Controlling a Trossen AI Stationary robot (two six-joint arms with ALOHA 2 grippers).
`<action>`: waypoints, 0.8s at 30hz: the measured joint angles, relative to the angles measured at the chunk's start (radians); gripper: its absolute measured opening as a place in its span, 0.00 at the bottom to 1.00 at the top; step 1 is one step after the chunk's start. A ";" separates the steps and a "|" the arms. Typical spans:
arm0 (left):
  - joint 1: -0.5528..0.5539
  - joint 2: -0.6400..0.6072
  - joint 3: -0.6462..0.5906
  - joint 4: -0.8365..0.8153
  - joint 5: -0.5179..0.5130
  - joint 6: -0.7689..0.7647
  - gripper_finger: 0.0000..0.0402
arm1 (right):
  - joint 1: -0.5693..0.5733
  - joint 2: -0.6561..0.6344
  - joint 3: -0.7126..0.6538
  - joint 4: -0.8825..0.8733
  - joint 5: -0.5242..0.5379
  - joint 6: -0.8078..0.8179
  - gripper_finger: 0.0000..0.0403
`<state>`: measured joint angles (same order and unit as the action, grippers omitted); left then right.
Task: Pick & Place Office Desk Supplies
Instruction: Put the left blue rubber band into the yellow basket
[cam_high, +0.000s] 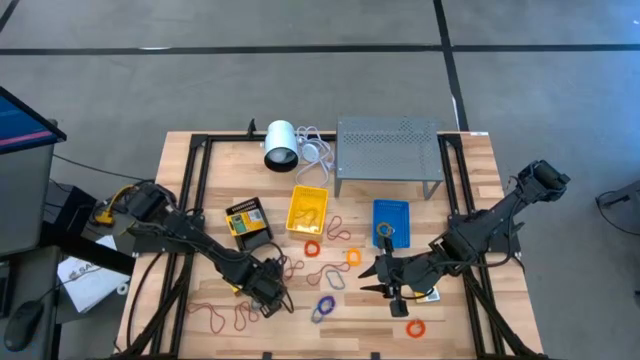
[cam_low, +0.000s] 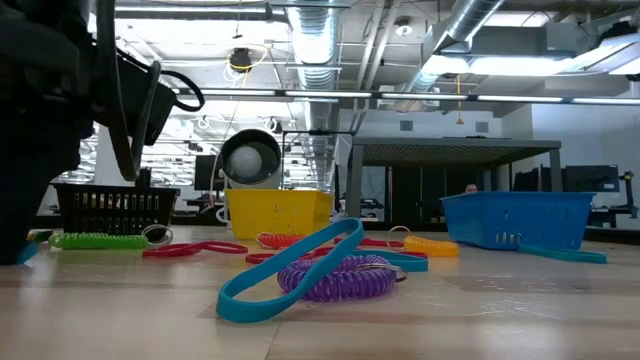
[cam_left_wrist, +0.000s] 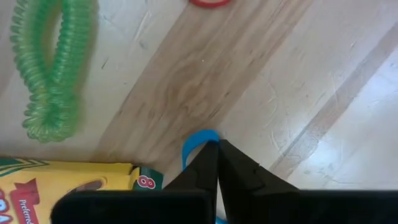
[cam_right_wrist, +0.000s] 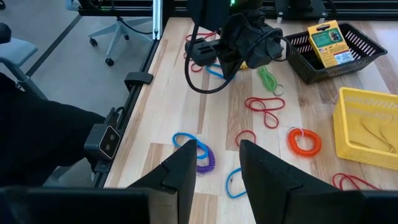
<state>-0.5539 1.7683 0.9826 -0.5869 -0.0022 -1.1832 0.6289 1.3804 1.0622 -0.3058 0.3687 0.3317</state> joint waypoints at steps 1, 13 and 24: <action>0.000 -0.011 -0.002 -0.002 -0.007 0.000 0.00 | 0.000 0.000 0.000 0.000 0.000 0.000 0.29; -0.004 -0.204 0.000 -0.004 -0.082 0.005 0.00 | -0.002 0.000 0.000 0.000 0.000 -0.002 0.29; 0.038 -0.410 0.002 -0.006 -0.416 0.165 0.00 | -0.010 -0.002 0.000 -0.006 0.061 -0.012 0.29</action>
<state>-0.5157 1.3588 0.9844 -0.5930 -0.4181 -1.0185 0.6189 1.3785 1.0622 -0.3121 0.4299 0.3192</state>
